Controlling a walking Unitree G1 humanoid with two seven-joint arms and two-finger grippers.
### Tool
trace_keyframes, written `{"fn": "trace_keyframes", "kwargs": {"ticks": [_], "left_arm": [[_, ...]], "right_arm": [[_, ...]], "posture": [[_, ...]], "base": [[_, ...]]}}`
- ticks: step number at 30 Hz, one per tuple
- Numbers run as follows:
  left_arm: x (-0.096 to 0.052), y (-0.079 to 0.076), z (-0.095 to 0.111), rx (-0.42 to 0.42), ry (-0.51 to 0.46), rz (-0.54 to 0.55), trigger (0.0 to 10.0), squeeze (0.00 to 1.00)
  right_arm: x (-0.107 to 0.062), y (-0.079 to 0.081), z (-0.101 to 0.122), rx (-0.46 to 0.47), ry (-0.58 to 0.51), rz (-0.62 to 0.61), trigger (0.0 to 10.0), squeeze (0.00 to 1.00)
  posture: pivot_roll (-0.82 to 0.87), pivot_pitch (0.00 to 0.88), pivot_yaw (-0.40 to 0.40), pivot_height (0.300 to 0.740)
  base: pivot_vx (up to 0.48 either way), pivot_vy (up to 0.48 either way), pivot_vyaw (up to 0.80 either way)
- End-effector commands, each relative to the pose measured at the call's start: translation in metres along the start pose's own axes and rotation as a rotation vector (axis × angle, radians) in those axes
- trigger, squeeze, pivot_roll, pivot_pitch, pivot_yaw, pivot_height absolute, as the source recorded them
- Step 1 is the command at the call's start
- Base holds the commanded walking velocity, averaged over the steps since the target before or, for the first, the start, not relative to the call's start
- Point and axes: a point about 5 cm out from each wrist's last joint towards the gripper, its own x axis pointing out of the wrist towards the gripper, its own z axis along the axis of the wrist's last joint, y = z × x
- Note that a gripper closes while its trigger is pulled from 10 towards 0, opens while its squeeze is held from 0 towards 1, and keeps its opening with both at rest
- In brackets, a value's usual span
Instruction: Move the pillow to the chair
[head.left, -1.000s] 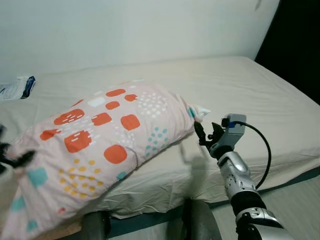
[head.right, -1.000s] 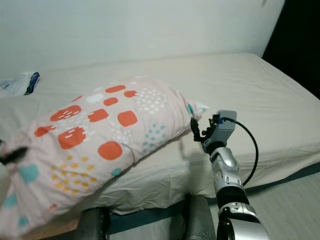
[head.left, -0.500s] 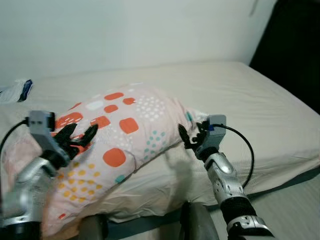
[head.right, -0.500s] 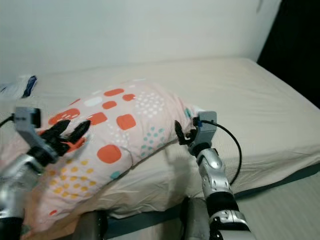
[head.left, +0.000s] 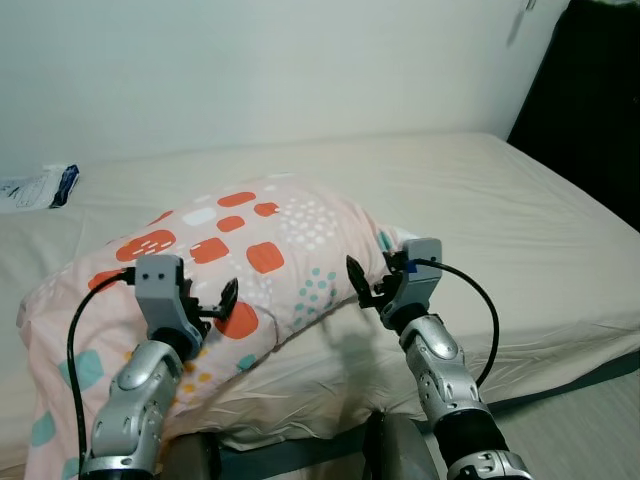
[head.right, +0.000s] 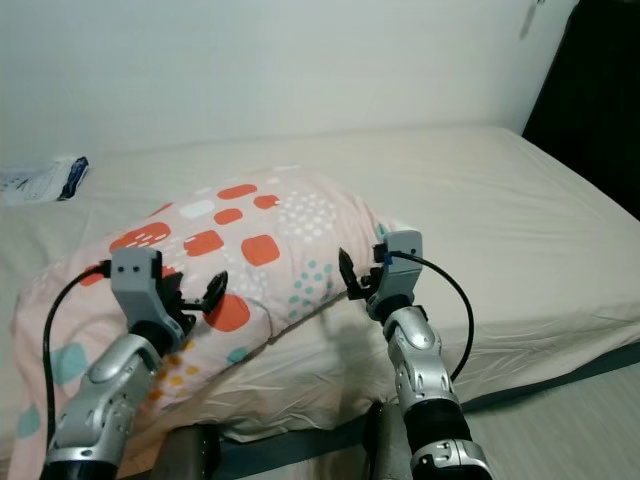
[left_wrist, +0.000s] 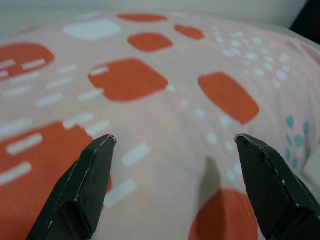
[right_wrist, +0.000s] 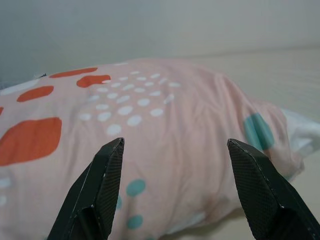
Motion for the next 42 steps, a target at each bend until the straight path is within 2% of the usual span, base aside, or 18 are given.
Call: {"fn": "trace_keyframes", "kwargs": {"ticks": [1,11,16,22,42], "left_arm": [[-0.001,-0.002,-0.007,0.02,0.015,0.012,10.0,0.0],[-0.001,-0.003,-0.011,0.032,0.021,0.013,10.0,0.0],[-0.003,-0.002,-0.016,0.047,0.042,0.009,10.0,0.0],[-0.004,-0.001,-0.018,0.052,0.05,0.012,10.0,0.0],[-0.006,-0.003,-0.032,0.073,0.083,-0.001,10.0,0.0]], "right_arm": [[0.0,0.001,0.001,-0.002,0.004,0.004,10.0,0.0],[-0.002,0.001,0.0,-0.005,0.01,0.005,10.0,0.0],[-0.002,0.0,-0.006,-0.033,0.056,-0.014,10.0,0.0],[-0.002,-0.001,-0.005,-0.034,0.063,-0.012,10.0,0.0],[-0.005,0.004,-0.008,-0.022,0.077,0.03,10.0,0.0]], "posture": [[0.07,0.0,-0.095,0.6],[0.07,0.0,-0.097,0.61],[0.07,0.0,-0.096,0.61],[0.06,0.0,-0.096,0.62],[0.07,0.0,-0.104,0.685]], "base": [[0.0,0.0,0.0],[0.0,0.0,0.0],[0.0,0.0,0.0],[0.0,0.0,0.0],[0.0,0.0,0.0]]}}
